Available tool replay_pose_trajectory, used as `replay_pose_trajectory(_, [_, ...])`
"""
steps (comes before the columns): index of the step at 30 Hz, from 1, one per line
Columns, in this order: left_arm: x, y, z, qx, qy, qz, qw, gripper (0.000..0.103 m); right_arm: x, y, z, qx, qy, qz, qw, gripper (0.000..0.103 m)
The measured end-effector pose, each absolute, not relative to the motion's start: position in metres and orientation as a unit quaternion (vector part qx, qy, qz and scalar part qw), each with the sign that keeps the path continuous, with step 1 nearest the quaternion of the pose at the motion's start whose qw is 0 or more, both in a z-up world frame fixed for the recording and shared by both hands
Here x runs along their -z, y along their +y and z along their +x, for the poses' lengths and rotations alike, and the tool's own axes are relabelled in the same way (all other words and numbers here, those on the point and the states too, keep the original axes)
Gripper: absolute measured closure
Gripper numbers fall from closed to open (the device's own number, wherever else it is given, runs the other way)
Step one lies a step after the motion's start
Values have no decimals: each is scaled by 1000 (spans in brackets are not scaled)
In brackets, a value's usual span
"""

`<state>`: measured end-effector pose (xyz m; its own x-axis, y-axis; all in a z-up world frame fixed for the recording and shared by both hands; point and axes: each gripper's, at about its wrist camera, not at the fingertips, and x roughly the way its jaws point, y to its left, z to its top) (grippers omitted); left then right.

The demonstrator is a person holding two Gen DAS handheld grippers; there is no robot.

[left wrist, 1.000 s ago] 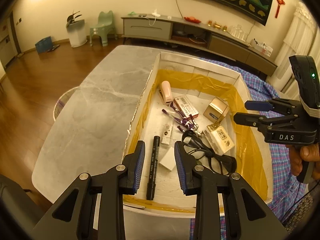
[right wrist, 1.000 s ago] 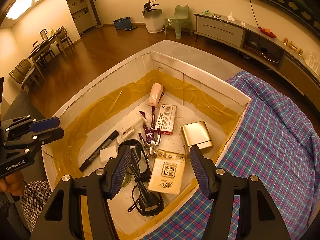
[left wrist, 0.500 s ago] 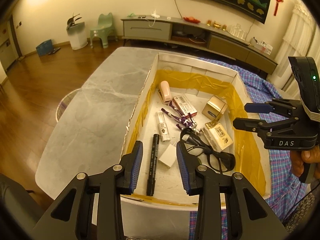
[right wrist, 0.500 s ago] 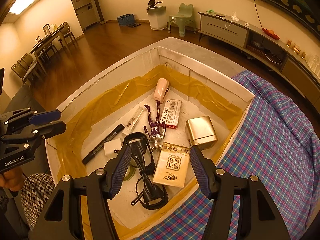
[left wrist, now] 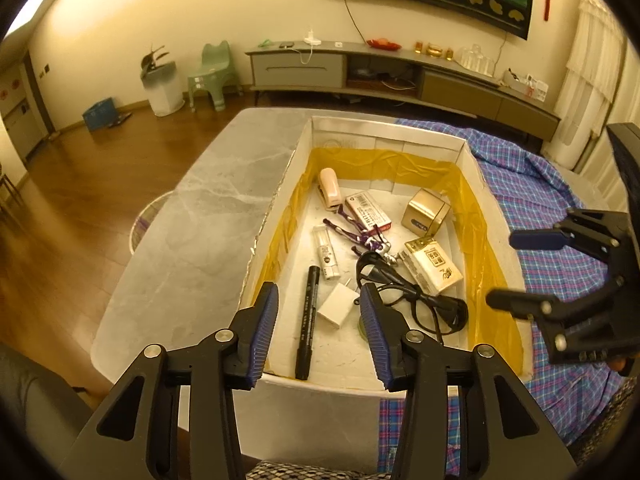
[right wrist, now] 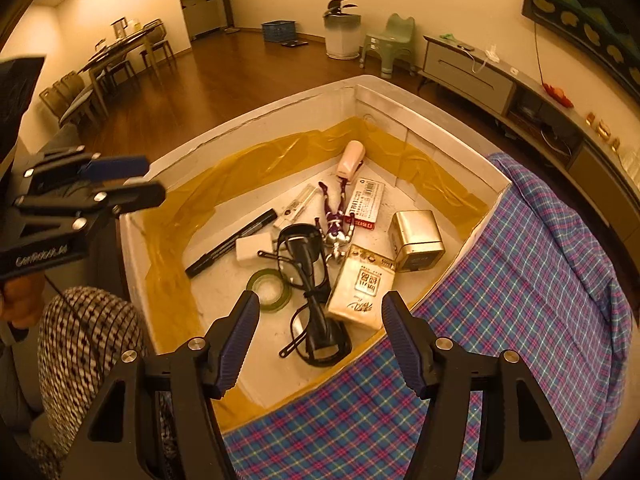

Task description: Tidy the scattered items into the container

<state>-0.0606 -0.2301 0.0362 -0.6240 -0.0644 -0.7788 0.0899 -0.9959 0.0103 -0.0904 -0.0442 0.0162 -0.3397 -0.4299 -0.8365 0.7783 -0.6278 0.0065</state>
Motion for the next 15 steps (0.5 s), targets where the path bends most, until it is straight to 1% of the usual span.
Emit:
replay_pose_trajectory(5, [-37,-224,-56,899,13,436,39,56,-22,-43,-66,788,223,416,395,36])
replay_pose_trajectory(15, [-47,-209,-40,912,1,410,31,53,-26,-35,-44,785,220,412,407,36])
